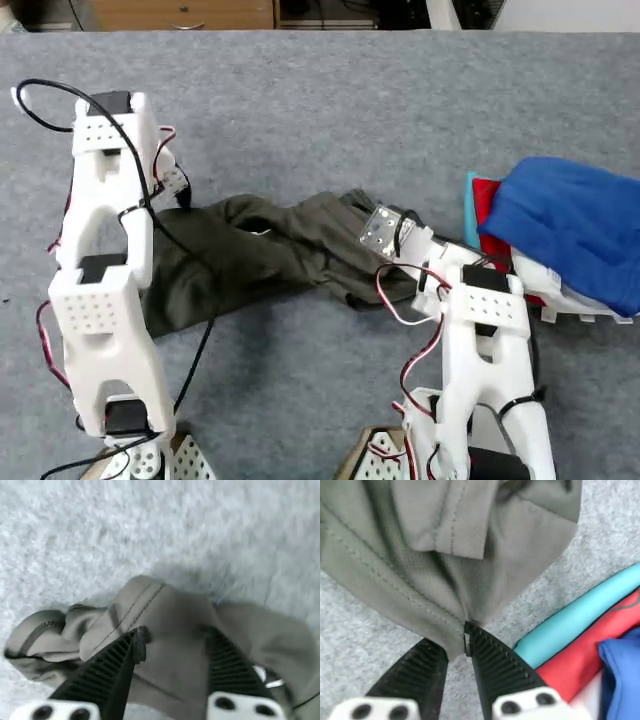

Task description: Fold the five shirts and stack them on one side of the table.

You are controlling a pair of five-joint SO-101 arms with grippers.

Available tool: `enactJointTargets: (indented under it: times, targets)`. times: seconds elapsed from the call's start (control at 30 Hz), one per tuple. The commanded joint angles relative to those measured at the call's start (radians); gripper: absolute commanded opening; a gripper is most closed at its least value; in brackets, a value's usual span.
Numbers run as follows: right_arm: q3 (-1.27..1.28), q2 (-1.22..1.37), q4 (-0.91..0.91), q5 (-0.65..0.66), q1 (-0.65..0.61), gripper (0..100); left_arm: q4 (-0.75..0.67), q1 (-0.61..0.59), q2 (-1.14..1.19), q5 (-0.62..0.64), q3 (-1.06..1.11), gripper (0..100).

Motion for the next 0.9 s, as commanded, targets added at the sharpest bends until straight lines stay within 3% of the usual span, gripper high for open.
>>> enactJointTargets:
  times: [0.0,0.37,0.6,0.7,0.87]
  targets:
    - [0.002,-0.028,-0.015,0.011,-0.010,0.5,0.029,-0.021,0.031,0.038,-0.129,10]
    - [0.031,-0.028,-0.060,0.011,-0.010,0.5,0.029,-0.018,0.073,0.038,-0.115,8]
    - [0.044,-0.028,-0.075,0.011,-0.010,0.5,0.029,-0.075,0.067,0.126,-0.123,28]
    - [0.044,-0.028,-0.075,0.011,-0.010,0.5,0.029,-0.114,0.073,0.126,-0.126,28]
    - [0.044,-0.028,-0.075,0.011,-0.010,0.5,0.034,-0.157,0.042,-0.008,0.005,22]
